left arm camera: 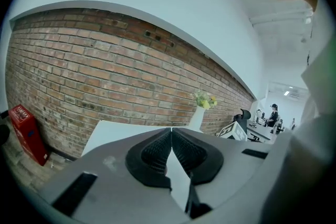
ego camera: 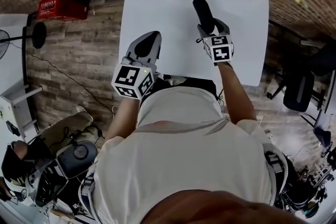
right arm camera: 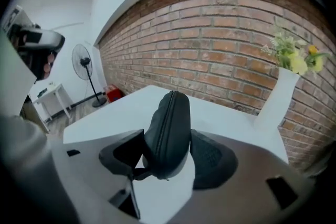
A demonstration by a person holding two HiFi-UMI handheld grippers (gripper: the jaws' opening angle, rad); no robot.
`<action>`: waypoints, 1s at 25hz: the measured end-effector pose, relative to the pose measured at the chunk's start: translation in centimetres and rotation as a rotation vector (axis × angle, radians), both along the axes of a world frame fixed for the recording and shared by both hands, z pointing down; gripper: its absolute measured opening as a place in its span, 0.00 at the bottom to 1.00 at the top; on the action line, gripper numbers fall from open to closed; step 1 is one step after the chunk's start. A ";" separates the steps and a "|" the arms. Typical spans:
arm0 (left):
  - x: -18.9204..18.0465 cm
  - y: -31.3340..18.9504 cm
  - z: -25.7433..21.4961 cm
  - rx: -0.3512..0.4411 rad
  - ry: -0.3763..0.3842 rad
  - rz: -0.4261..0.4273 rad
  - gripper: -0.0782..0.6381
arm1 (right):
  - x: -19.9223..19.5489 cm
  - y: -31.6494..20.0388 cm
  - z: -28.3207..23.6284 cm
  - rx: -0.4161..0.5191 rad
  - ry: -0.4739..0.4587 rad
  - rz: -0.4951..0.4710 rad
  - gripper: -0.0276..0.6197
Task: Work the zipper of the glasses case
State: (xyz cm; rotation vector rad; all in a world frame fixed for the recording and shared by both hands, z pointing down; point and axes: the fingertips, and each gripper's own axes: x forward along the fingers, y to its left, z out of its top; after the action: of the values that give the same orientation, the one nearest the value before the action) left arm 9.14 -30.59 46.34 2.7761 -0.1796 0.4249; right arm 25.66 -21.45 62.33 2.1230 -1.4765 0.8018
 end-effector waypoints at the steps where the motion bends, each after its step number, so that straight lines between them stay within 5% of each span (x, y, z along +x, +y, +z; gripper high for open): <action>1: 0.5 0.3 -0.3 -0.003 0.006 0.011 0.13 | 0.2 0.3 -1.3 0.038 -0.021 0.008 0.55; 8: 3.8 -0.2 -1.5 -0.134 0.043 0.104 0.13 | -0.5 0.1 -11.3 0.437 -0.273 -0.026 0.55; 14: 5.7 5.2 -5.1 -0.247 0.151 0.288 0.14 | -3.9 4.4 -20.4 0.761 -0.498 -0.235 0.55; 17: 5.9 7.6 -7.1 -0.296 0.206 0.421 0.31 | -5.2 5.8 -22.9 0.834 -0.584 -0.316 0.55; 20: 6.2 9.9 -9.2 -0.431 0.269 0.568 0.47 | -6.6 6.8 -24.5 0.863 -0.662 -0.420 0.55; 25: 6.4 12.7 -11.1 -0.539 0.331 0.706 0.55 | -10.2 7.9 -25.8 0.866 -0.791 -0.642 0.55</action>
State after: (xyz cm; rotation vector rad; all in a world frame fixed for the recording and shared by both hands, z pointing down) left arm 15.55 -17.87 35.26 2.2426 0.8763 0.1264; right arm 15.48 -13.60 36.52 1.5895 -3.1609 0.8643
